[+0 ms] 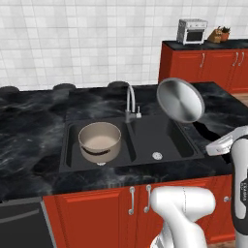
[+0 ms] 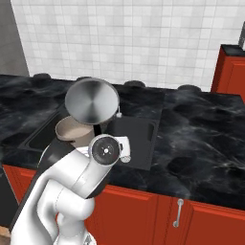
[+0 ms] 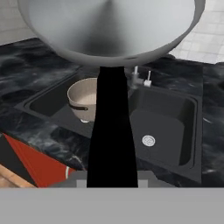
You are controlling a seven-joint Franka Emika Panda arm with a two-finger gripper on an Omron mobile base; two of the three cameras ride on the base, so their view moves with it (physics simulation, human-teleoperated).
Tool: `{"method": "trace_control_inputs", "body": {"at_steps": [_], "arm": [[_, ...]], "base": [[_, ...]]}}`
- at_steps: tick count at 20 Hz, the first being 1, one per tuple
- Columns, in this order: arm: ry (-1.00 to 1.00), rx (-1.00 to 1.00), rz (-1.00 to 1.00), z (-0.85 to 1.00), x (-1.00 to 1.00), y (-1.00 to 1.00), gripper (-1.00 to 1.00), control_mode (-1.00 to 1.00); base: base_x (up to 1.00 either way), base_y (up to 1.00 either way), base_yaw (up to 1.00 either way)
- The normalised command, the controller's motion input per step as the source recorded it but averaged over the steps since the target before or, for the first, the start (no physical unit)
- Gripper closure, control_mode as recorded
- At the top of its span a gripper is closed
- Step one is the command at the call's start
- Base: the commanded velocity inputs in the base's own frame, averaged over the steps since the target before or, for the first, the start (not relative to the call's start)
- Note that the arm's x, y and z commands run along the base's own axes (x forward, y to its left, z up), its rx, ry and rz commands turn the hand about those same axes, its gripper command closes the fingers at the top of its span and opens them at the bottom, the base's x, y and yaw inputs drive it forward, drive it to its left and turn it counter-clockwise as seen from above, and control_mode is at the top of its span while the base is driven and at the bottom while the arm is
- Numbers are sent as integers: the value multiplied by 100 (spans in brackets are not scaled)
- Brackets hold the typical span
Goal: Move the pot and pan from the stove into the sink.
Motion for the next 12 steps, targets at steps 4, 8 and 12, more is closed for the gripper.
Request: {"method": "trace_control_inputs", "body": {"at_steps": [4, 8, 12], "arm": [[9, 0, 0, 0, 31, 0, 100, -100], [26, -3, 0, -5, 42, 0, 100, -100], [30, -6, 0, -12, 40, 0, 100, -100]], "base": [[0, 0, 0], [0, 0, 0], [0, 0, 0]]}}
